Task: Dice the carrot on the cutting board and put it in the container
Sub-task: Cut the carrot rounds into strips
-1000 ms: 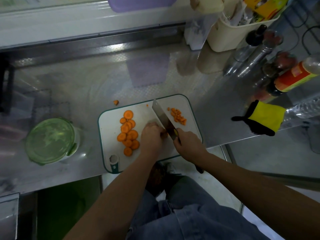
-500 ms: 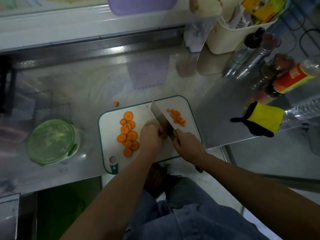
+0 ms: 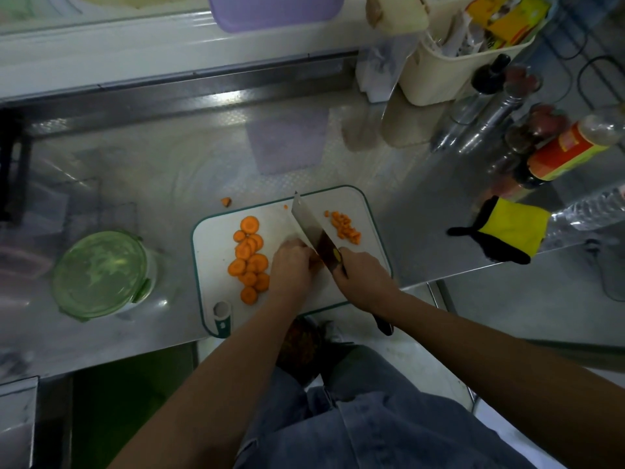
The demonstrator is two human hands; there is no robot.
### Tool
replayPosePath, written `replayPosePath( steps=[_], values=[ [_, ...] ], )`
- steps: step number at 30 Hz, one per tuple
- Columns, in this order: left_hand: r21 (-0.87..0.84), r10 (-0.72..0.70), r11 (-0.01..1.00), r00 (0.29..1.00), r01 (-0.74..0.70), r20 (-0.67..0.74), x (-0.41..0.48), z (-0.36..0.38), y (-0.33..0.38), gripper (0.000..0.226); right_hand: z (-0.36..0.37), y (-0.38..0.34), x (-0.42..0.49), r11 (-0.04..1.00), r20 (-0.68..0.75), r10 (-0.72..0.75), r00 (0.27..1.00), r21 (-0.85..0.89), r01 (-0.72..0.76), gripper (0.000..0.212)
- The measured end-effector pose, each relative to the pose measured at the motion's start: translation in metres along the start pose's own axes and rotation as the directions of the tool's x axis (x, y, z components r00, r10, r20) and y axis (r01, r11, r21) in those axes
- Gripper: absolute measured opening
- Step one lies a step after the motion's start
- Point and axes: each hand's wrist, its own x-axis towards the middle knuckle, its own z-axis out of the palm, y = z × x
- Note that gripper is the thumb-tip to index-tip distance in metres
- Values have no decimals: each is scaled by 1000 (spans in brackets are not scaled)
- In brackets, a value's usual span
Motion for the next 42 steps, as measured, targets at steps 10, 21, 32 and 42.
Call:
replayPosePath(
  steps=[10, 21, 32, 42],
  values=[
    [-32, 17, 999, 999, -18, -44, 1, 9, -6, 9, 17, -2, -1, 999, 7, 26, 1000, -24, -25, 32],
    [-73, 169, 982, 982, -176, -83, -10, 2, -13, 9, 18, 3, 0, 1000, 6, 16, 1000, -4, -16, 27],
    [-39, 4, 999, 1000, -3, 24, -6, -7, -7, 16, 1, -1, -2, 999, -16, -26, 1000, 32, 26, 13],
    [17, -75, 997, 996, 74, 55, -2, -6, -3, 18, 12, -2, -7, 1000, 17, 7, 1000, -27, -7, 27]
  ],
)
